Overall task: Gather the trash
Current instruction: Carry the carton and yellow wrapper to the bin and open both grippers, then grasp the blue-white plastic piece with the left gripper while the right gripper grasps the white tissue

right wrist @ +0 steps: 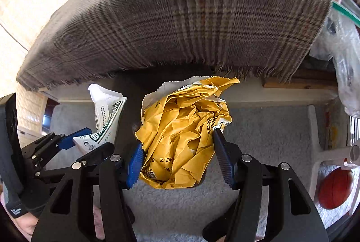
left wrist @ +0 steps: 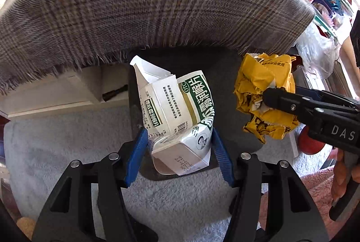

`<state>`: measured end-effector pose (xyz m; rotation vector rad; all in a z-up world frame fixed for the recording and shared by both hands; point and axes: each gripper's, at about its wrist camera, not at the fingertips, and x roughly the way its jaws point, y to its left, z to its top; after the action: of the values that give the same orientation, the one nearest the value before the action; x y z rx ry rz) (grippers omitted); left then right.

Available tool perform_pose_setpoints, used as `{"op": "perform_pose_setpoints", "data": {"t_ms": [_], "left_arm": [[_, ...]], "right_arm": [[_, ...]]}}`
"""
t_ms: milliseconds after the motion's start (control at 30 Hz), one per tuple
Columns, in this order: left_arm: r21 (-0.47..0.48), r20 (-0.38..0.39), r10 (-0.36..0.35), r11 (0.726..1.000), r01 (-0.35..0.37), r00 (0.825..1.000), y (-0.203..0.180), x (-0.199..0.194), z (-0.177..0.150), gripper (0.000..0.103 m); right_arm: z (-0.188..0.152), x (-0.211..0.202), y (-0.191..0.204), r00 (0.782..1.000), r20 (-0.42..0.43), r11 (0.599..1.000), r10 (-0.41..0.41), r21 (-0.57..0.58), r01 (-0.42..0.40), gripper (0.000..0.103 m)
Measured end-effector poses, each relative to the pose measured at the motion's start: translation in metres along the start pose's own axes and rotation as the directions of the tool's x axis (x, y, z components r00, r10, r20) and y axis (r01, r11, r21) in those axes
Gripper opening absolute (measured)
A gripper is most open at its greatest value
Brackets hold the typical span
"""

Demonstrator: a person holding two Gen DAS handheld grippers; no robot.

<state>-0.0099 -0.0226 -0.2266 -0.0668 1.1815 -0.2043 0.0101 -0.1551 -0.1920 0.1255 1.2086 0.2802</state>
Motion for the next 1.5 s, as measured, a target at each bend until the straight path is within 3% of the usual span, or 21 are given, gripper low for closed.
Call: {"op": "perform_pose_setpoints", "data": {"t_ms": [133,333,433,567,667,733,933,1267,1500], "left_arm": [[-0.006,-0.018,-0.013,1.0,0.013,1.0,0.0,0.011,0.007,0.055],[-0.012,-0.027,-0.015,1.0,0.015,1.0,0.001,0.011,0.014,0.056],[-0.019,-0.015,-0.005,1.0,0.005,1.0,0.005,0.0,0.01,0.075],[-0.016,-0.003,0.011,1.0,-0.011,1.0,0.008,-0.015,0.009,0.087],[-0.006,0.017,0.027,1.0,-0.027,0.999,0.008,-0.032,0.007,0.092],[-0.001,0.033,0.032,0.999,-0.032,0.999,0.007,-0.043,0.006,0.095],[0.008,0.085,0.033,0.999,-0.034,0.996,-0.002,-0.073,0.015,0.095],[-0.027,0.219,0.037,0.999,-0.032,0.975,0.002,-0.123,0.073,0.095],[0.001,0.287,0.081,0.996,-0.085,0.955,0.01,-0.15,0.142,0.095]], "right_arm": [[0.008,0.012,-0.004,1.0,-0.023,1.0,0.017,0.023,-0.016,0.061],[0.019,0.014,-0.01,0.998,-0.019,0.996,0.054,0.068,-0.053,0.071],[0.023,0.009,-0.01,0.999,-0.014,0.997,0.052,0.066,-0.051,0.075],[0.026,-0.004,-0.011,0.999,0.005,0.997,0.054,0.061,-0.055,0.086],[0.03,-0.015,-0.008,0.998,0.022,0.997,0.056,0.046,-0.057,0.088],[0.031,-0.022,-0.008,0.998,0.038,0.998,0.054,0.041,-0.056,0.096],[0.04,-0.056,-0.004,0.995,0.098,1.0,0.027,0.011,-0.028,0.098],[0.084,-0.107,-0.015,0.979,0.202,1.0,-0.027,0.002,0.027,0.1],[0.139,-0.135,-0.025,0.963,0.268,0.999,-0.04,0.014,0.038,0.1]]}}
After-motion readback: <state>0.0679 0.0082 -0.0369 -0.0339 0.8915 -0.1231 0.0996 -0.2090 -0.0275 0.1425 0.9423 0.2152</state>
